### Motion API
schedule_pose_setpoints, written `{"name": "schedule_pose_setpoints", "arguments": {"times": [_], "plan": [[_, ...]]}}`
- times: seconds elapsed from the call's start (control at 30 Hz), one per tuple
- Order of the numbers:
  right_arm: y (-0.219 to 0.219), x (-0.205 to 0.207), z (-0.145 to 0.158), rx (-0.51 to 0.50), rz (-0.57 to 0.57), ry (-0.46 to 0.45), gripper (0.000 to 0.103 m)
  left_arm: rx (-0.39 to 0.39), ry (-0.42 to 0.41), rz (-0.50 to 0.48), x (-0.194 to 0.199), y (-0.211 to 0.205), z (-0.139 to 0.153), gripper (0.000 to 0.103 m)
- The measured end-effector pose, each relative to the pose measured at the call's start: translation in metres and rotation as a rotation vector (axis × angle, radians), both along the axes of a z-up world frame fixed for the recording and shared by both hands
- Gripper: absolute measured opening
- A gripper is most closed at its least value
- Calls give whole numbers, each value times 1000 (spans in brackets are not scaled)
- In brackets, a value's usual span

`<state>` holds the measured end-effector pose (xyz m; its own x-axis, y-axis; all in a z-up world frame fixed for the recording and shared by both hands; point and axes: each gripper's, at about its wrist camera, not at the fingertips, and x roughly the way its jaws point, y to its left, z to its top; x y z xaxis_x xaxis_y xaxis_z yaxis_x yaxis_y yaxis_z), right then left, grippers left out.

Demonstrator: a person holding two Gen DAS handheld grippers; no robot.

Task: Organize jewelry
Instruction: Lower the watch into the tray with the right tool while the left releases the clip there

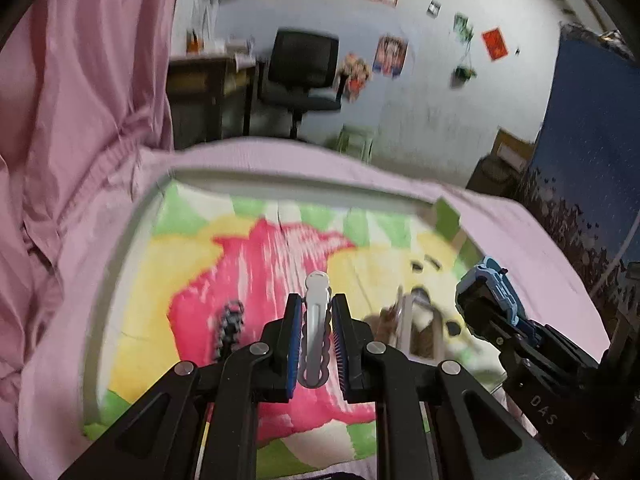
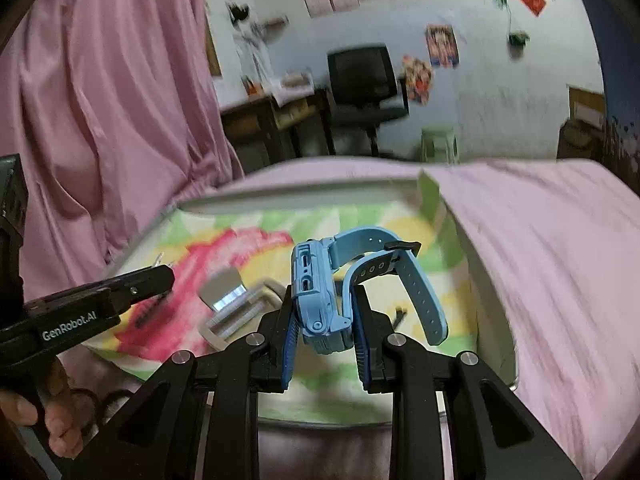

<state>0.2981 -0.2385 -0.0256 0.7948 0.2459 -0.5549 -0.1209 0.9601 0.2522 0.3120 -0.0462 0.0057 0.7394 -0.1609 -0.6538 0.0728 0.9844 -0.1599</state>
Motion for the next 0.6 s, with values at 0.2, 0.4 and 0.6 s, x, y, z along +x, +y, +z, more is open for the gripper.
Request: {"name": "schedule_pose_setpoints", "arguments": {"times": [0.2, 0.4, 0.6], "plan": [[6, 10, -14, -43, 1, 97, 23, 8, 116, -19, 11, -4, -16, 15], [11, 14, -15, -72, 20, 124, 32, 22, 172, -33, 15, -6, -21, 15], [1, 3, -6, -48, 9, 81, 49, -37, 155, -16, 7, 4, -14, 39]]}}
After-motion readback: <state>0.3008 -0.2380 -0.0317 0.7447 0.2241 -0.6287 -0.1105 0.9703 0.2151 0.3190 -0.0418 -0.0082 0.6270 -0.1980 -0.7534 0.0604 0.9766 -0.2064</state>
